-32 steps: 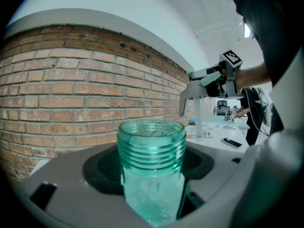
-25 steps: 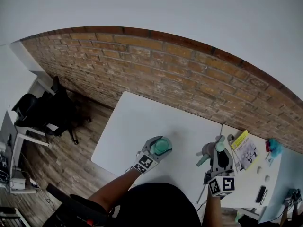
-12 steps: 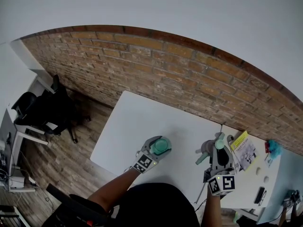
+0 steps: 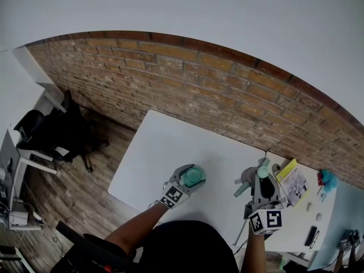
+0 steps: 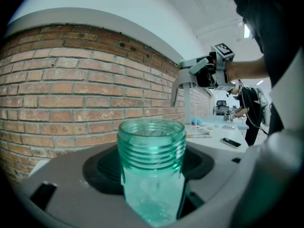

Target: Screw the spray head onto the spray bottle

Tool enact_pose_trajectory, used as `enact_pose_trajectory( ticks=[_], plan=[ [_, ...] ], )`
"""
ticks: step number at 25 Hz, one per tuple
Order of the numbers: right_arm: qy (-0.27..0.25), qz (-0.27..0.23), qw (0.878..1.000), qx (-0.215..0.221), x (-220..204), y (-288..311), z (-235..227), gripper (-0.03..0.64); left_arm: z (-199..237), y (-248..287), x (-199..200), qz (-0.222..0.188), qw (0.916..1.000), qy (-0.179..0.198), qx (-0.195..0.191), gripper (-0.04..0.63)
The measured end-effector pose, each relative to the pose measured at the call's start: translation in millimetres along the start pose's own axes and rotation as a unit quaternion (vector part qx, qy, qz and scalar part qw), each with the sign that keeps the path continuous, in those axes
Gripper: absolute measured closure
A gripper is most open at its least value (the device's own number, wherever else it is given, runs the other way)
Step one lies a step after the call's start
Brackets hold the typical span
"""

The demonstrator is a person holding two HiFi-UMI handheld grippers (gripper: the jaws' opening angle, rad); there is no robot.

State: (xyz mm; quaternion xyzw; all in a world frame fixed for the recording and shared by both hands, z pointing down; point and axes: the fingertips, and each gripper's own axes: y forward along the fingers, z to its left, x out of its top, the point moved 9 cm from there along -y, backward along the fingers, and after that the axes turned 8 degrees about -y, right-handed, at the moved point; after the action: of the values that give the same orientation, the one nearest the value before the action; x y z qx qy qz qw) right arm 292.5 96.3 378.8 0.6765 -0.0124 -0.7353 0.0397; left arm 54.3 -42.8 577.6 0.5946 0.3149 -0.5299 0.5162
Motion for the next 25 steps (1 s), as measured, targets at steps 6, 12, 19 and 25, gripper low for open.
enact_pose_trajectory(
  ticks=[6, 12, 19, 25],
  plan=[
    [0.006, -0.011, 1.0, 0.002, 7, 0, 4, 0.551, 1, 1, -1, 0.004, 1.0, 0.004, -0.002, 0.273],
    [0.007, -0.013, 1.0, 0.009, 10, 1, 5, 0.551, -1, 2, 1, 0.0, 1.0, 0.002, -0.002, 0.273],
    [0.023, -0.014, 0.999, 0.017, 13, 4, 7, 0.551, -2, 3, 0, 0.002, 1.0, 0.002, -0.001, 0.273],
    [0.02, -0.02, 0.999, 0.024, 20, 7, 11, 0.551, -3, 4, 1, 0.004, 1.0, 0.002, -0.004, 0.273]
  ],
)
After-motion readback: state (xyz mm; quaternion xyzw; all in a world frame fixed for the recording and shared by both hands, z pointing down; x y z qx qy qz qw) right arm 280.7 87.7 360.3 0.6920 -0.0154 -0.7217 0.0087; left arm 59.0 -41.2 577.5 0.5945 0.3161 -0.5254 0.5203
